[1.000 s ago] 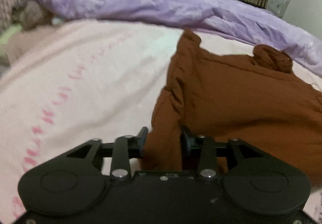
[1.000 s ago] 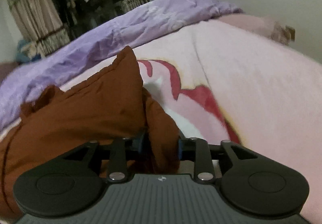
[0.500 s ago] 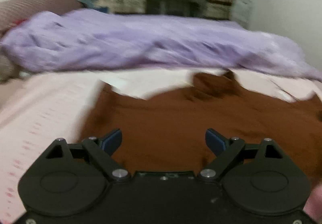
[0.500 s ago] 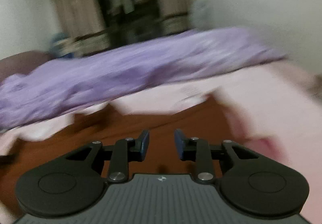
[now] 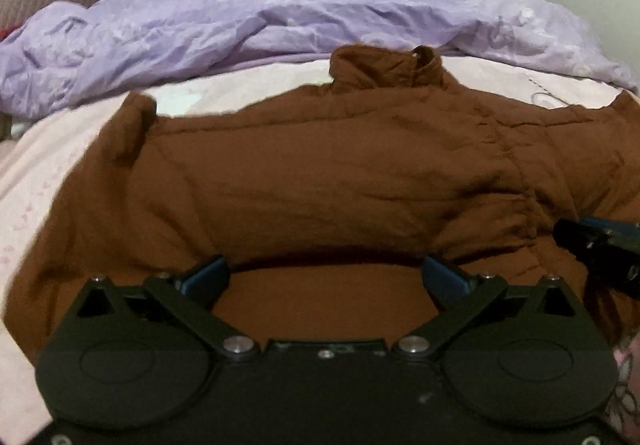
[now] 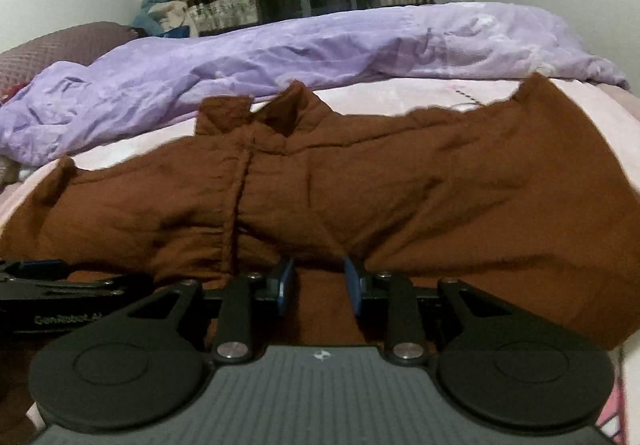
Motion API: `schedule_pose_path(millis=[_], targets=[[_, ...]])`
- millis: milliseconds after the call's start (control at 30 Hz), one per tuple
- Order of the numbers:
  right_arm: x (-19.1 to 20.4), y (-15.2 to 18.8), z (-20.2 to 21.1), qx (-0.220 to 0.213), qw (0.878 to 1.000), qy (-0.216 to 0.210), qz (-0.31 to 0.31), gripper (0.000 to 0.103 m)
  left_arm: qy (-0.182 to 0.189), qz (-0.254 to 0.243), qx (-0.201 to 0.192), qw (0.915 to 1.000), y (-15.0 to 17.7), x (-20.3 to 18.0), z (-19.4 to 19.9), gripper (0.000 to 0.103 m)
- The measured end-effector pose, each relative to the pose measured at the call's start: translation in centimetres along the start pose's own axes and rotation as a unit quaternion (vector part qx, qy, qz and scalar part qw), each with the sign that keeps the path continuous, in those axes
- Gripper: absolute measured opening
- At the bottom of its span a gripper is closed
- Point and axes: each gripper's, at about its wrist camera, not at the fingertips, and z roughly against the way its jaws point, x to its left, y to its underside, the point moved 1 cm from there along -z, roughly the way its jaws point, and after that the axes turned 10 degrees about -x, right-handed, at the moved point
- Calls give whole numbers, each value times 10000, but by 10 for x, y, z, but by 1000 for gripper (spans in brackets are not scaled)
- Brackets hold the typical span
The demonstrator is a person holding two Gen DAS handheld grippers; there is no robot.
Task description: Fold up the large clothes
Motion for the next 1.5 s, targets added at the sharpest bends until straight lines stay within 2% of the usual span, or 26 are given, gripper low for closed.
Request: schedule_pose_path(millis=[67, 133, 200, 267, 333, 400, 467, 500, 667, 800, 900, 967, 1033, 1100, 1133, 1200, 1300, 1333, 1400, 1500], targets=[[0, -10, 10, -104, 9999, -26, 52, 32, -65, -175, -63, 9998, -1, 7, 18, 103], [-8, -23, 23, -394, 9990, 167, 136, 32, -364, -212, -196, 9989, -9, 19, 25, 103], [-26, -32, 31, -504, 9978, 396, 158, 32, -496, -100, -254, 9984, -12, 35, 31, 103], [-50, -34, 32, -396, 9974, 603, 79, 32, -707, -13, -232, 9972, -10, 52, 31, 103], [-72, -27, 20, -128, 9966, 816, -49, 32, -986, -57, 47, 9951, 0, 65, 18, 103], [-91, -10, -3, 192, 9955, 903, -213, 31, -830, 35, 153, 9964, 14, 74, 3, 103], [-106, 3, -12, 4, 9965, 655, -526, 28, -675, 398, 84, 9969, 21, 85, 1, 103], [-107, 3, -11, -11, 9962, 671, -563, 28, -648, 444, 91, 9969, 20, 87, 1, 103], [-95, -3, -9, 79, 9959, 864, -254, 28, -619, 285, 62, 9977, 17, 88, 6, 103], [-98, -20, 19, -109, 9966, 813, -75, 31, -994, 124, -200, 9948, 4, 96, 27, 103], [-113, -33, 38, -481, 9926, 1104, -149, 33, -1189, 76, -445, 9919, -2, 107, 37, 103], [-130, -34, 36, -443, 9907, 1252, -284, 33, -1246, 141, -300, 9917, 4, 119, 31, 103], [-148, -24, 22, -149, 9886, 1438, -429, 33, -1366, 103, 127, 9905, 18, 130, 10, 103], [-164, -5, 0, 155, 9883, 1382, -634, 37, -1115, 400, 130, 9929, 33, 140, -4, 103], [-167, 1, -3, 31, 9882, 1321, -768, 37, -1032, 664, 103, 9924, 36, 146, -4, 103], [-162, 2, -1, -80, 9872, 1413, -735, 37, -1051, 860, 137, 9906, 31, 151, 1, 103], [-148, -15, 5, -80, 9847, 1647, -561, 37, -1408, 503, 3, 9888, 10, 135, 15, 103], [-142, -22, 9, -184, 9837, 1713, -521, 37, -1419, 423, -91, 9889, 2, 128, 20, 103], [-131, -36, 18, -491, 9830, 1700, -501, 37, -1209, 475, -324, 9910, -15, 118, 29, 103], [-104, -55, 19, -775, 9885, 1158, -580, 37, -906, 553, -465, 9933, -38, 101, 28, 103]])
